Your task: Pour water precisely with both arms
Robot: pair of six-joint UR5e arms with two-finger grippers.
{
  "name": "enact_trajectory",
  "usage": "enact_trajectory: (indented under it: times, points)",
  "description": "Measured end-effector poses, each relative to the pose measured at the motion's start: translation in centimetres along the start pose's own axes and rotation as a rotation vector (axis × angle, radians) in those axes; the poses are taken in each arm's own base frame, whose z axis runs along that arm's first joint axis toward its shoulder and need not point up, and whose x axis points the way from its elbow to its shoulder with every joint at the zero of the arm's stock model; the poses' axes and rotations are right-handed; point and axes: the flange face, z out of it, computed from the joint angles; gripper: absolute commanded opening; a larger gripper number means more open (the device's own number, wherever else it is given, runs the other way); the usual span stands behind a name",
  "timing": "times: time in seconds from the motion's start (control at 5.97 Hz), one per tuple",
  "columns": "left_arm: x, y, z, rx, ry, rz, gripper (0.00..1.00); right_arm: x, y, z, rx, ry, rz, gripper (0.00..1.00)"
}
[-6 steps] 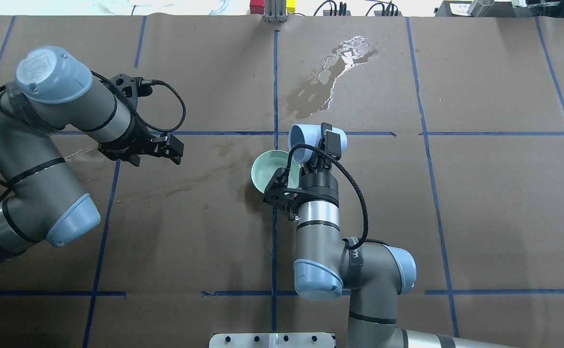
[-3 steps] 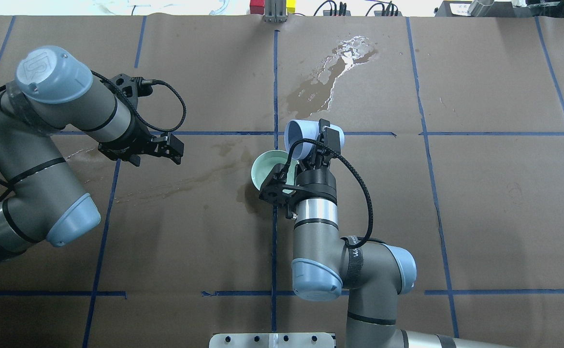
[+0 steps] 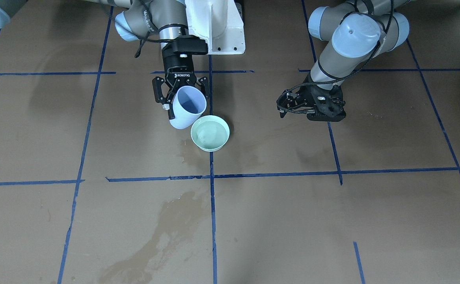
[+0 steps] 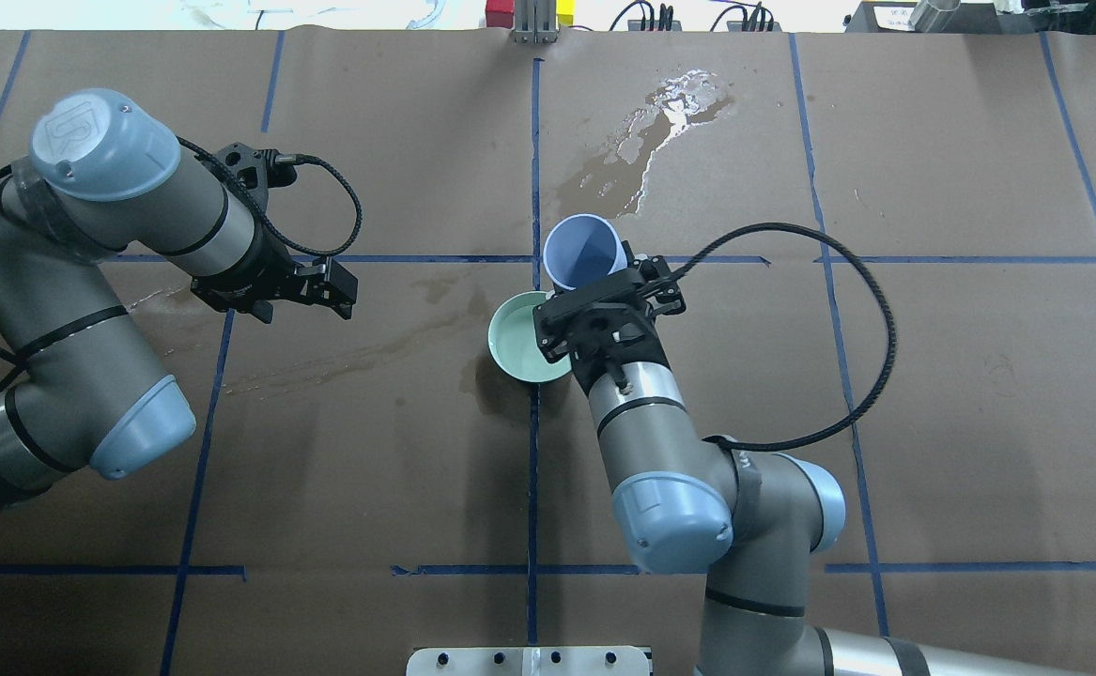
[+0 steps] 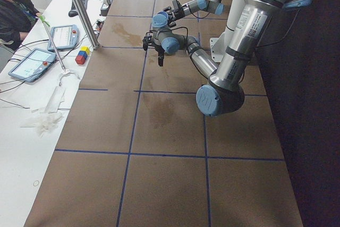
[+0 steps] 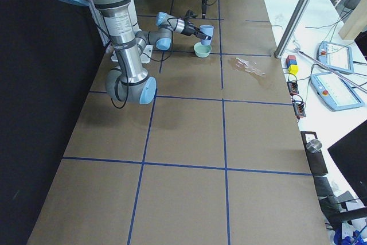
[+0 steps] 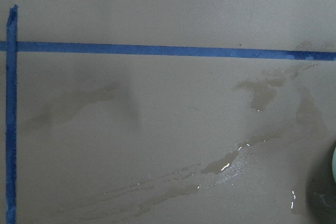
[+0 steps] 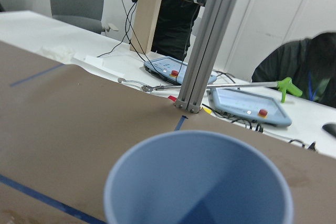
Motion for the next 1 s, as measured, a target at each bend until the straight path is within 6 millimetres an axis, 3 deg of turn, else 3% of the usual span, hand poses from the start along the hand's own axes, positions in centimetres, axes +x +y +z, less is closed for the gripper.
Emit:
enact_trajectory:
  times: [0.17,0.33,0.67,1.0]
  points:
    - [0.0,0.0,0.0,0.000,0.000,-0.001,1.00,1.2,0.1,0.4,-0.025,-0.029,0.189,0.00]
    - [0.1,0.0,0.0,0.000,0.001,-0.001,1.00,3.6,1.0,0.7,-0.041,-0.019,0.265,0.00]
    - [0.1,0.0,0.0,0.001,0.001,-0.002,1.00,12.2,3.1,0.0,-0.052,0.055,0.256,0.00]
    - [0.1,0.0,-0.1,0.001,0.002,-0.003,1.00,22.7,6.6,-1.4,-0.037,0.107,0.245,0.00]
